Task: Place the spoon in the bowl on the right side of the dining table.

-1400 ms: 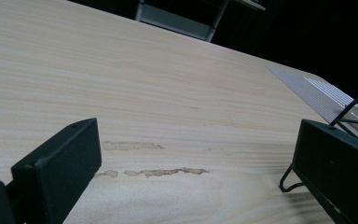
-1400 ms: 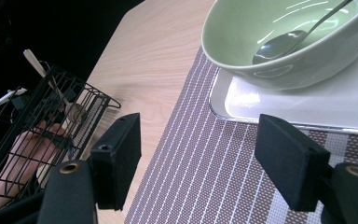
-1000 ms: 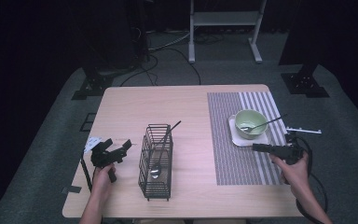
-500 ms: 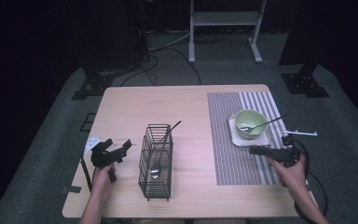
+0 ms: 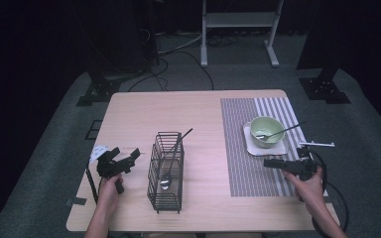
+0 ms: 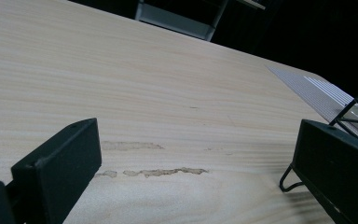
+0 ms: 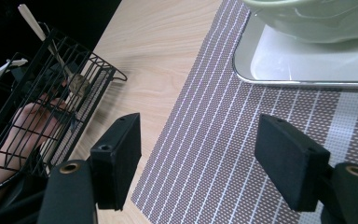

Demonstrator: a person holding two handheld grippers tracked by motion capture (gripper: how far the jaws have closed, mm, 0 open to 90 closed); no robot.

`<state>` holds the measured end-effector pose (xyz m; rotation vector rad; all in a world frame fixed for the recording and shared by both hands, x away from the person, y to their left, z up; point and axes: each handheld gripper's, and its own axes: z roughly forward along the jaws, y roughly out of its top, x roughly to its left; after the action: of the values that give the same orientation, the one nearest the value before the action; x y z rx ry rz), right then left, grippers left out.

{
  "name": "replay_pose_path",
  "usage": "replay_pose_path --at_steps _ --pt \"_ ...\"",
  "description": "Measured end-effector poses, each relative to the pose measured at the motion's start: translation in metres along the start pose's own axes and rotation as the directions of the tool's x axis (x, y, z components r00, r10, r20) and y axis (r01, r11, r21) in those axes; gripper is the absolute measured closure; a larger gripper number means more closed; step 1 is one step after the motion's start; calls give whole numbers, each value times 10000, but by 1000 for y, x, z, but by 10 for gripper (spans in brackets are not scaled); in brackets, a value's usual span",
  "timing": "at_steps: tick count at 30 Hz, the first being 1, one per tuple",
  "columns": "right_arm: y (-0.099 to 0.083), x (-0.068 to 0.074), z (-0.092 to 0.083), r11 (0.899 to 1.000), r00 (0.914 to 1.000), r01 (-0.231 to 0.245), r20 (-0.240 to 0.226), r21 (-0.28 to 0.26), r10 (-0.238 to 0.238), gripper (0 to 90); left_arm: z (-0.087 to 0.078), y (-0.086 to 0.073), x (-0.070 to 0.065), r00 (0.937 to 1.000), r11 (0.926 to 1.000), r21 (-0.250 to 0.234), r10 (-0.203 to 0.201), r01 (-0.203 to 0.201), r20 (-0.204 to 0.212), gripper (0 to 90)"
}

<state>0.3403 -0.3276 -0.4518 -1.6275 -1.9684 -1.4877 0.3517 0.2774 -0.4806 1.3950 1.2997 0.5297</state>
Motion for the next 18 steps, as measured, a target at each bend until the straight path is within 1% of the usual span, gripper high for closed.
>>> replay_pose_path --at_steps 7,13,18 --pt "-6 2 3 9999 9999 10 -153 138 -8 302 0 0 0 10000 10000 8 -2 2 0 1" --pt "-10 2 5 9998 9998 -33 -189 180 36 302 0 0 0 10000 10000 -7 -14 14 -5 1" --pt "-13 3 5 9998 9998 26 -199 205 -22 302 0 0 0 10000 10000 -8 -26 26 -8 1"
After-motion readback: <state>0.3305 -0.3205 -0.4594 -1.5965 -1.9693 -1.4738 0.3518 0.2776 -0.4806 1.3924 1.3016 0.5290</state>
